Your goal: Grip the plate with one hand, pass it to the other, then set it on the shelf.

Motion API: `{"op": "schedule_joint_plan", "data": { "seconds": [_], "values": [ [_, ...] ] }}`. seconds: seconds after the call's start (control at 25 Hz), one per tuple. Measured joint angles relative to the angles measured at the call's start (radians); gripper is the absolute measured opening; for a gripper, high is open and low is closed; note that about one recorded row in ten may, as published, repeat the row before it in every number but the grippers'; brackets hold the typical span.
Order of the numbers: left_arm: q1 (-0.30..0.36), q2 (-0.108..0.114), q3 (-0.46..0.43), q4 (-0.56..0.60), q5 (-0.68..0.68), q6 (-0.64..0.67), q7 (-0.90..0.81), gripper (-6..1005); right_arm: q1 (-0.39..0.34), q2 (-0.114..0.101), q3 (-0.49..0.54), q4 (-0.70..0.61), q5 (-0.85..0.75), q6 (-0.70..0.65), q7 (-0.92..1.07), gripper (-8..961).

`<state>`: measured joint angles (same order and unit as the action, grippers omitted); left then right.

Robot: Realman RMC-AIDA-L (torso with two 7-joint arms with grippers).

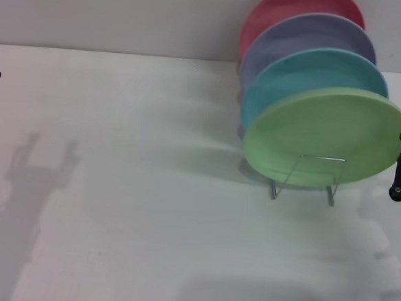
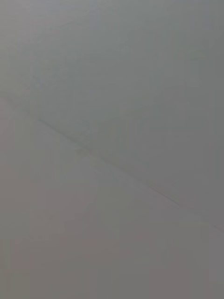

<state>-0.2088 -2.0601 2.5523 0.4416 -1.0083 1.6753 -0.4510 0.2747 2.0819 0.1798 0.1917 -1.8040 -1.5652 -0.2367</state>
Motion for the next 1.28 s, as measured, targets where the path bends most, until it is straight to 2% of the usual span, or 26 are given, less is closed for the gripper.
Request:
{"op": "schedule_joint_plan", "data": {
  "seconds": [0.52, 0.84, 1.08, 1.16, 1.28],
  "values": [
    [-0.003, 0.002, -0.004, -0.005, 0.001, 0.003, -0.011, 849, -0.011, 0.002, 0.022, 0.008, 0.0, 0.045, 0.014, 24],
    [-0.011, 0.003, -0.009, -0.008, 0.001, 0.003, -0.011, 849, -0.017, 0.003, 0.016, 0.01, -0.001, 0.01, 0.027, 174],
    [-0.023, 0.002, -0.016, -0.029, 0.001, -0.002, 0.014, 849, -0.091, -0.002, 0.027, -0.002, -0.002, -0.187, 0.151, 293],
    [-0.039, -0.002, -0.017, -0.052, 0.001, -0.009, 0.055, 850, -0.122, -0.003, 0.075, -0.007, 0.001, -0.256, 0.236, 334],
    [-0.05, -0.006, -0.014, -0.057, 0.002, -0.035, 0.152, 850, -0.153, -0.003, 0.21, -0.042, 0.009, -0.3, 0.427, 408]
  ]
}}
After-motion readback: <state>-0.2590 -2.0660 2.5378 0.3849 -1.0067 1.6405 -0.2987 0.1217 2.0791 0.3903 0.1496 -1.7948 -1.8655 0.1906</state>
